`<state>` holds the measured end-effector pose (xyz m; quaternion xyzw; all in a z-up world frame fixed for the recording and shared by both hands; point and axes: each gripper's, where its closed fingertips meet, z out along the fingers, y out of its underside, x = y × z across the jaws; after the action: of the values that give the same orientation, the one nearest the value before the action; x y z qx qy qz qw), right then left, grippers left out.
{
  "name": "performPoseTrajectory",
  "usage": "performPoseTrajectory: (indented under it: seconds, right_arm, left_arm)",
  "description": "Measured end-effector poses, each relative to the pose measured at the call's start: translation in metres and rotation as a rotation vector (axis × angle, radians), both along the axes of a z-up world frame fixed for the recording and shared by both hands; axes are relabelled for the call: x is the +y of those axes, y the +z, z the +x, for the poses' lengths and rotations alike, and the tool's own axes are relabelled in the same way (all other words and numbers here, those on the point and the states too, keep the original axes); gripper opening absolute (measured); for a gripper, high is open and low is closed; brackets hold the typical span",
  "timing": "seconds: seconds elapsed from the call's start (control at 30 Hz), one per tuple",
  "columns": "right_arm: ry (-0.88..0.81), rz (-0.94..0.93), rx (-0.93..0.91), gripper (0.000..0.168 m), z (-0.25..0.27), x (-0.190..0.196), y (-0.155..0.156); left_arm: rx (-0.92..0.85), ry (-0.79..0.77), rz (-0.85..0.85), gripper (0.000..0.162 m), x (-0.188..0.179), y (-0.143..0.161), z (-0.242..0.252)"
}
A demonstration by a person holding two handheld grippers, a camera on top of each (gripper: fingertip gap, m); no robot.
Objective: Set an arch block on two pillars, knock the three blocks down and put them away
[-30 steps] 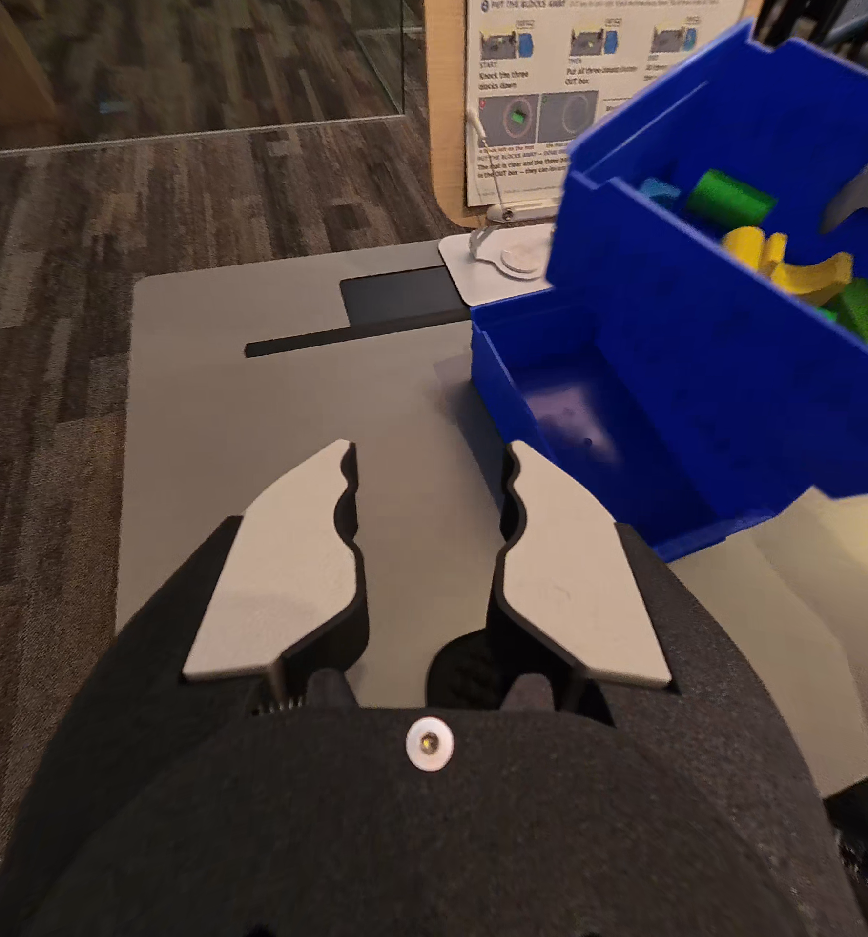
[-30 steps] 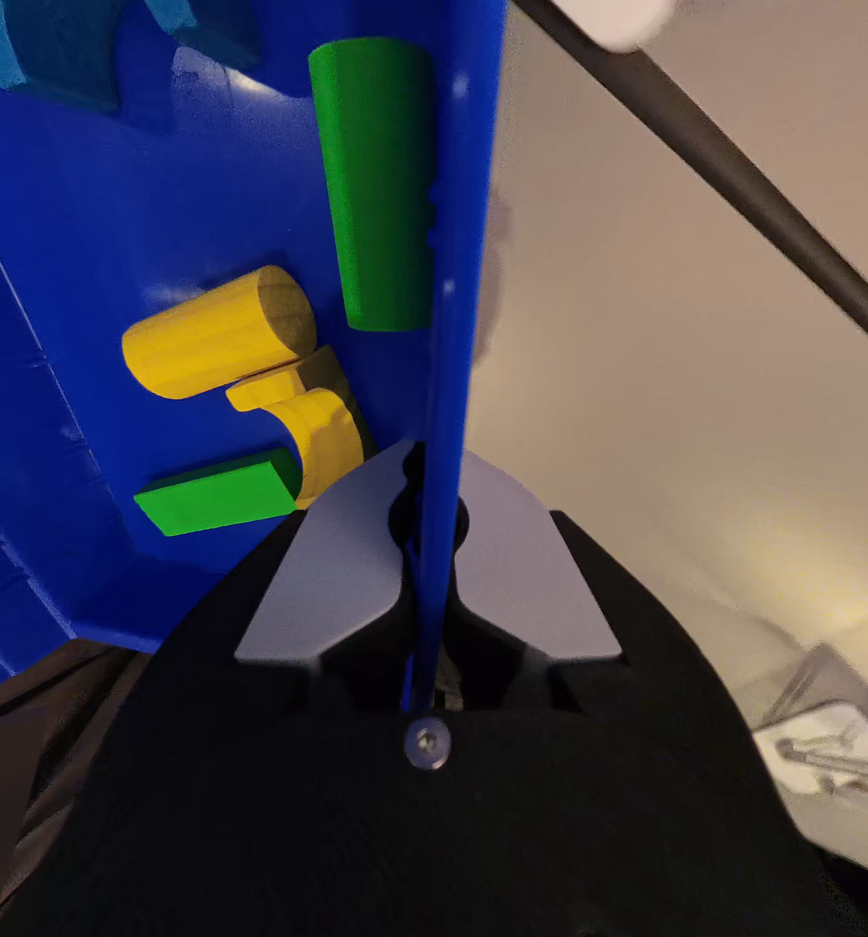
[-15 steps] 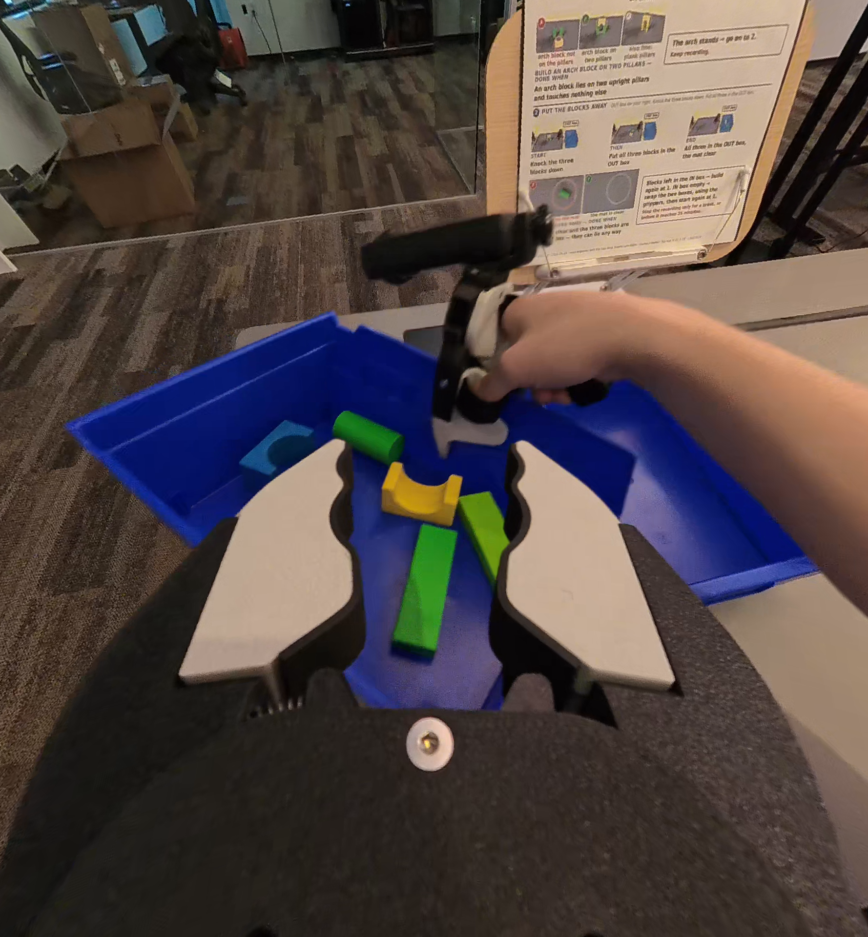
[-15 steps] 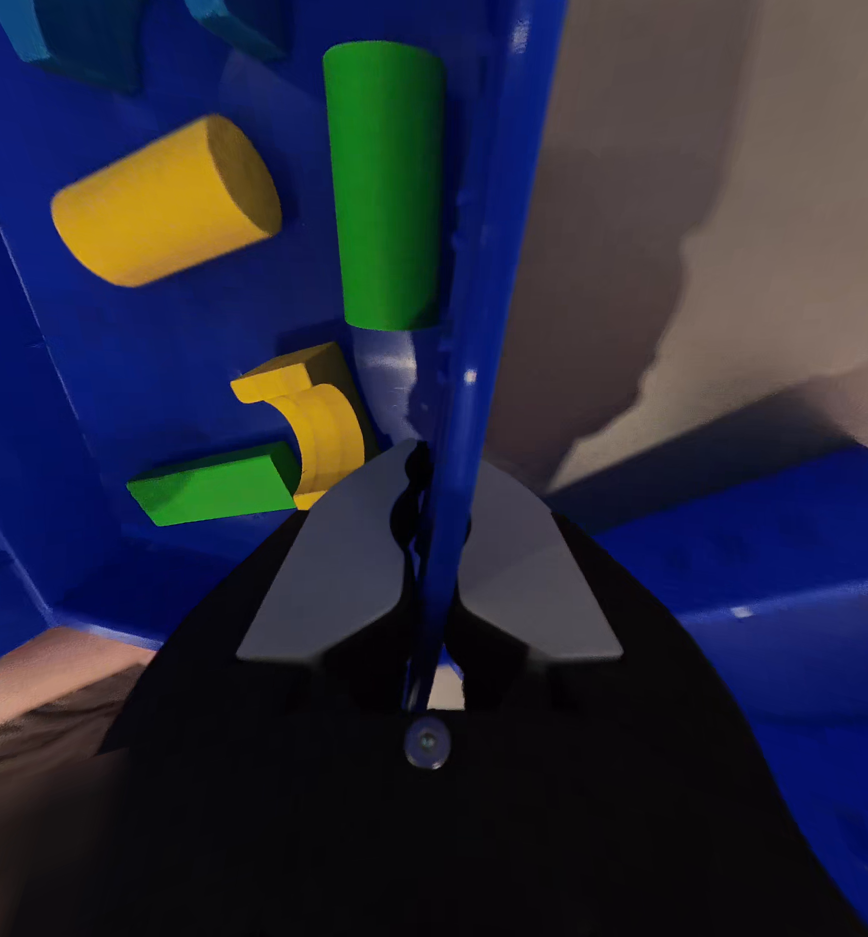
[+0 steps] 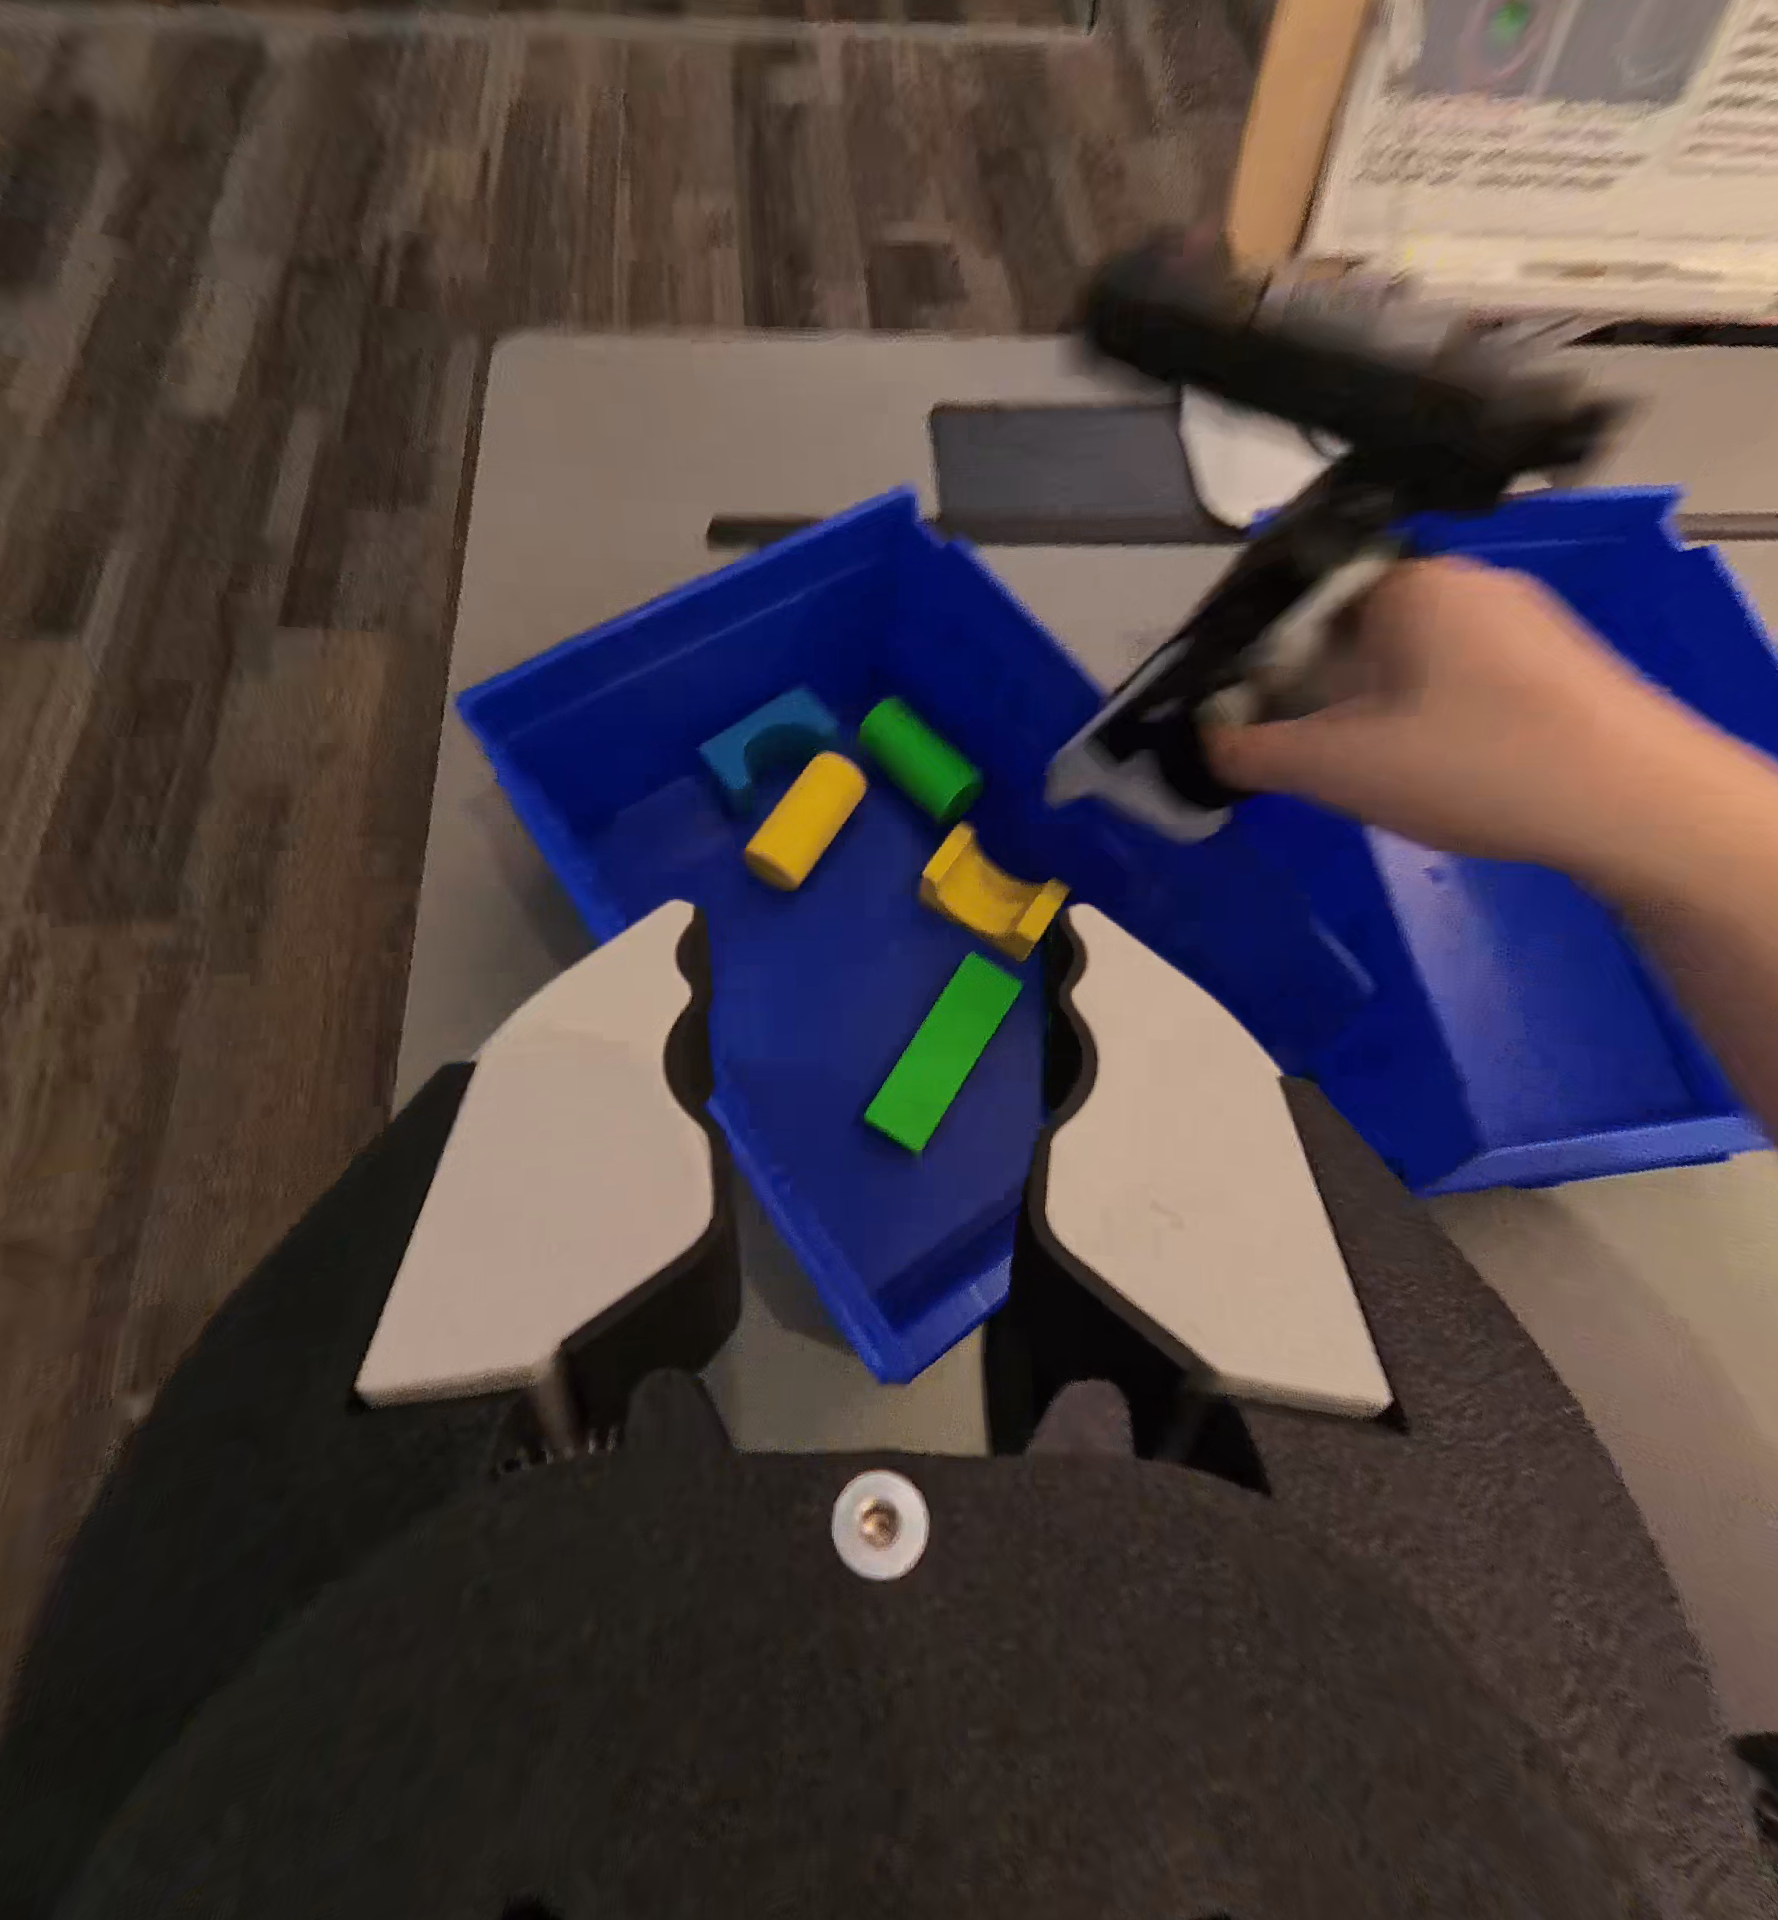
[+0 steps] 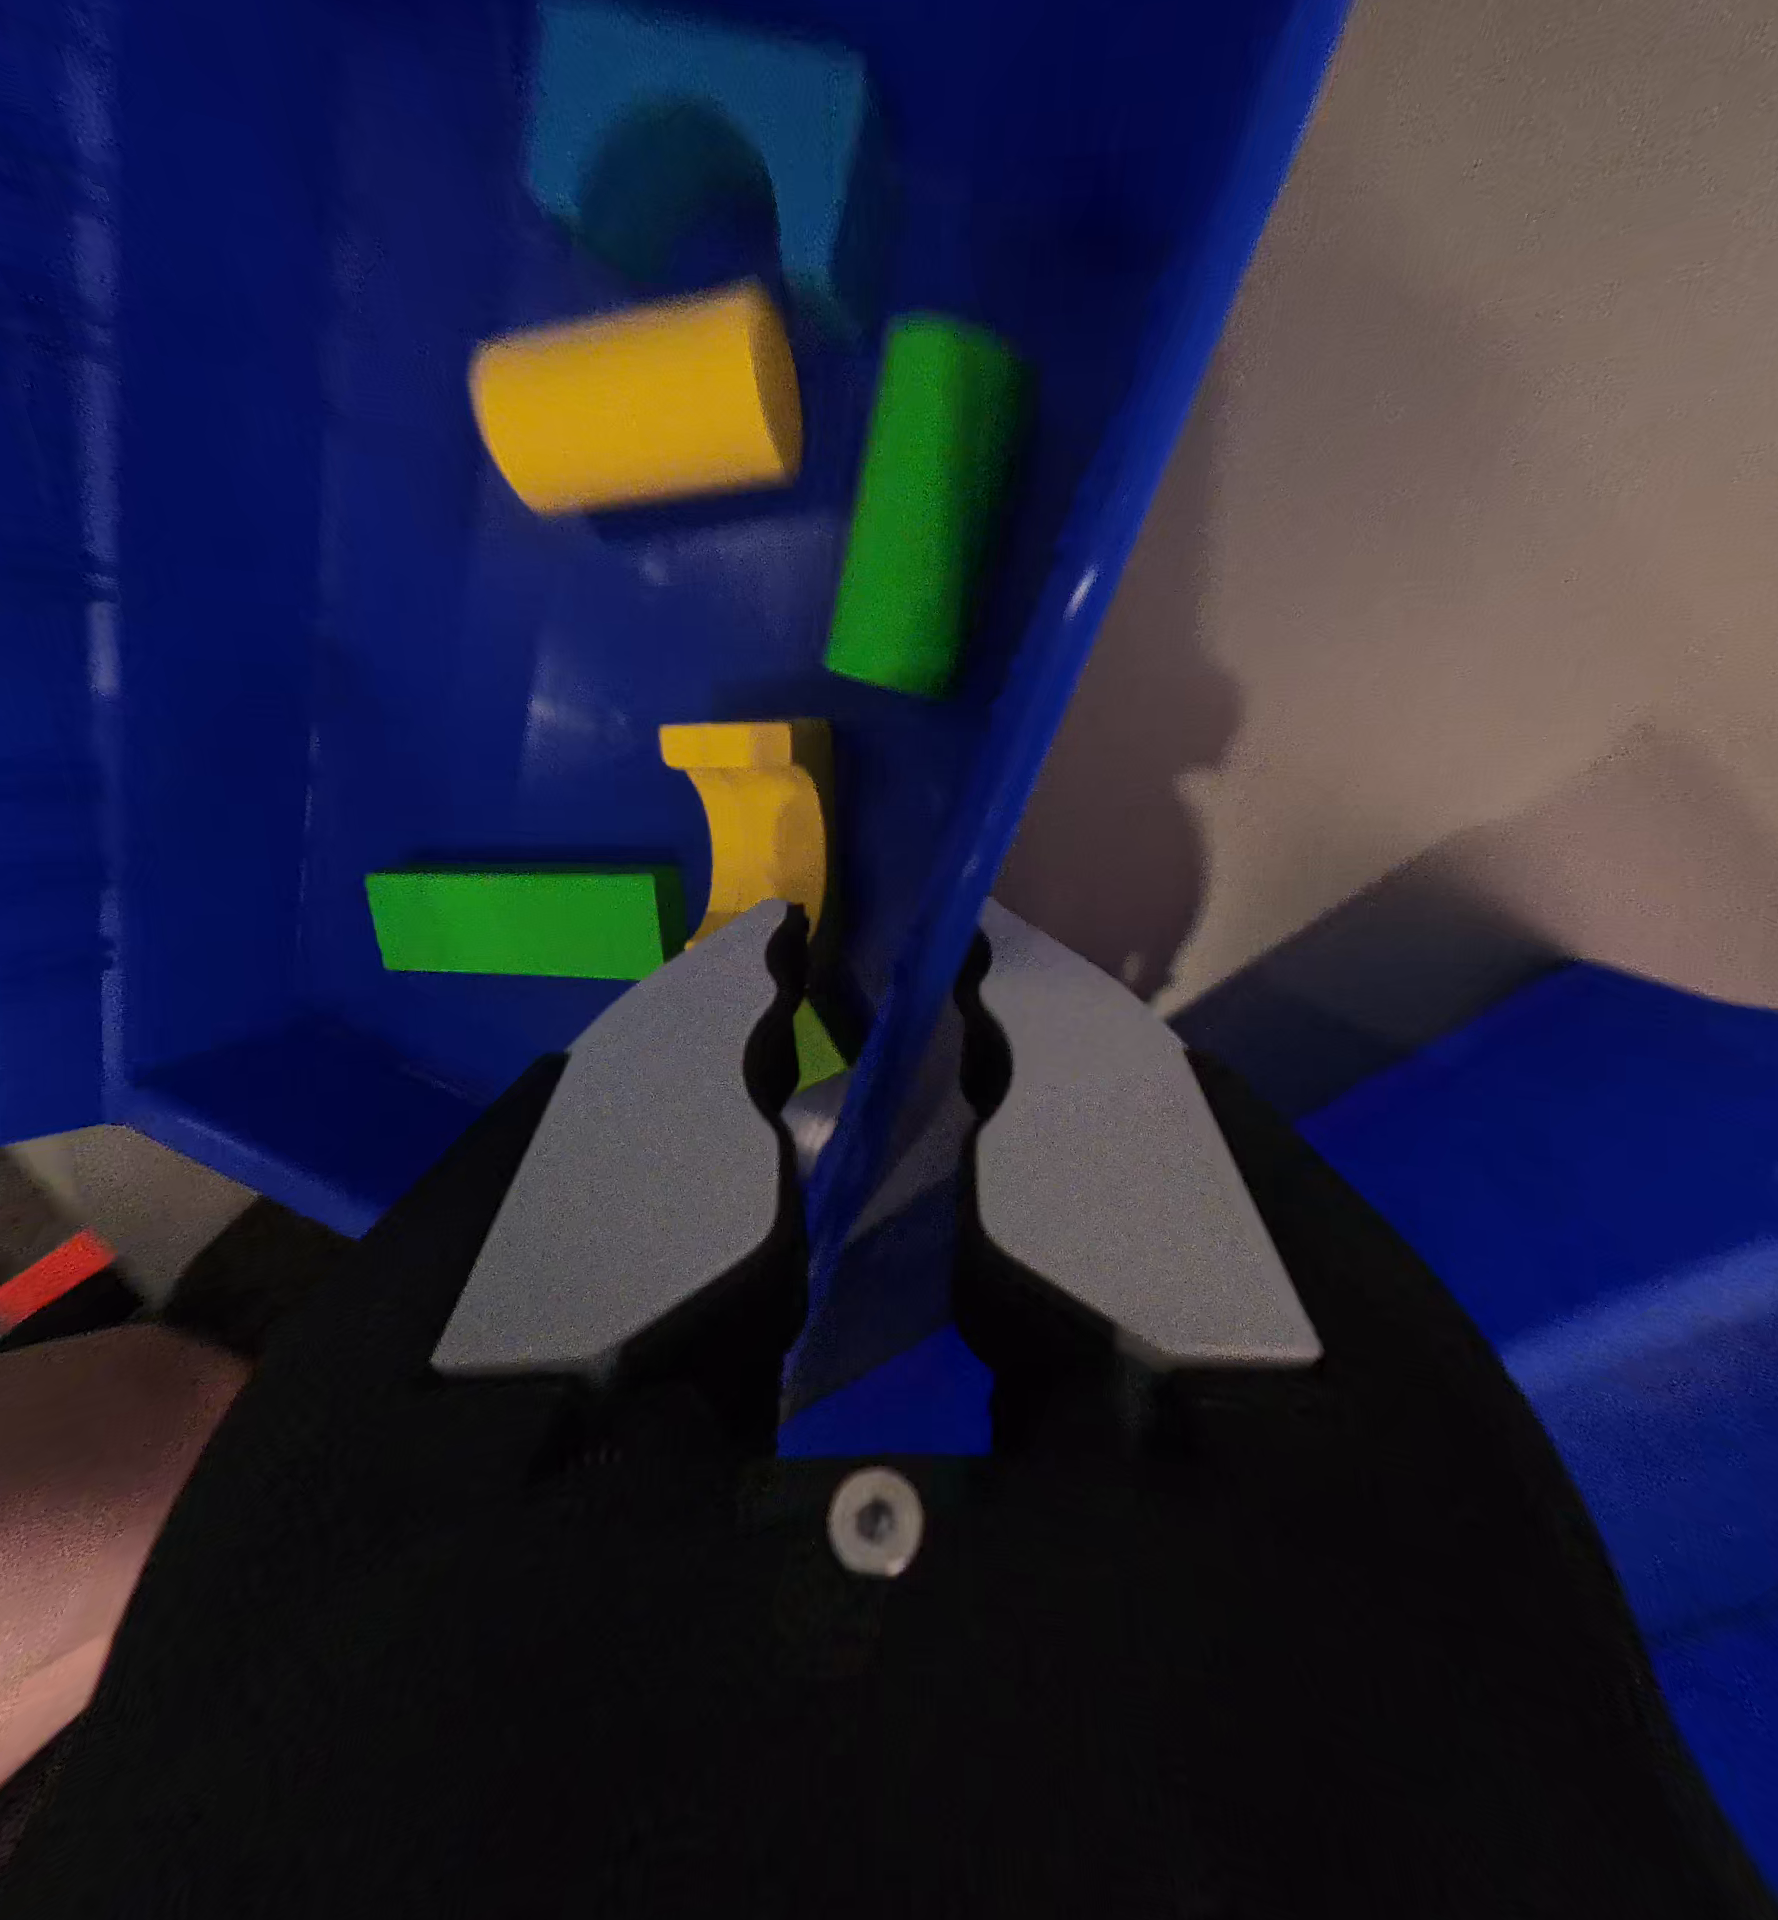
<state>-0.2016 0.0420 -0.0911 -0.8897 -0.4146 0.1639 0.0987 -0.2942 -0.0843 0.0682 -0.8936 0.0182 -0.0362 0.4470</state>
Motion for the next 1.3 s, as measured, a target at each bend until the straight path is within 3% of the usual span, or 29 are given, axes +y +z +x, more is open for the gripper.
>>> performPoseTrajectory:
  seconds: [0.07,0.13,0.23,0.33,0.5,0.6,0.73,0.8,1.0,1.3]
  right_arm:
    - [0.001,0.244,0.086,0.031,0.019,0.01,0.045]
    - [-0.059,0.493,0.059,0.045,0.071,0.021,0.082]
    - [-0.256,0.633,-0.1,0.063,0.183,0.03,0.095]
    - [-0.392,0.473,-0.201,0.069,0.268,0.012,0.057]
    - [-0.382,0.217,-0.327,0.07,0.31,-0.014,-0.016]
    - [-0.346,0.039,-0.29,0.046,0.307,-0.025,-0.044]
    - [-0.386,-0.106,-0.149,0.012,0.31,-0.023,-0.044]
    - [-0.371,-0.096,-0.161,0.008,0.326,-0.016,-0.045]
    - [-0.389,-0.119,-0.179,0.007,0.387,-0.008,-0.045]
    - [-0.583,-0.172,-0.179,0.007,0.525,-0.015,-0.047]
  left_arm:
    - [-0.042,0.06,-0.101,0.063,0.001,-0.024,-0.021]
    - [-0.087,0.103,-0.217,0.068,0.002,-0.051,-0.038]
    - [-0.19,0.094,-0.377,0.07,0.006,-0.093,-0.046]
    - [-0.263,0.122,-0.507,0.076,0.006,-0.124,-0.053]
    - [-0.247,0.111,-0.605,0.071,0.013,-0.149,-0.051]
    - [-0.209,0.091,-0.703,0.062,0.012,-0.168,-0.047]
    - [-0.243,0.062,-0.836,0.036,0.009,-0.193,-0.037]
    - [-0.226,0.072,-0.859,0.02,0.01,-0.2,-0.042]
    - [-0.122,0.046,-0.795,0.014,0.037,-0.2,-0.045]
    - [0.017,-0.098,-0.699,0.014,0.081,-0.201,-0.016]
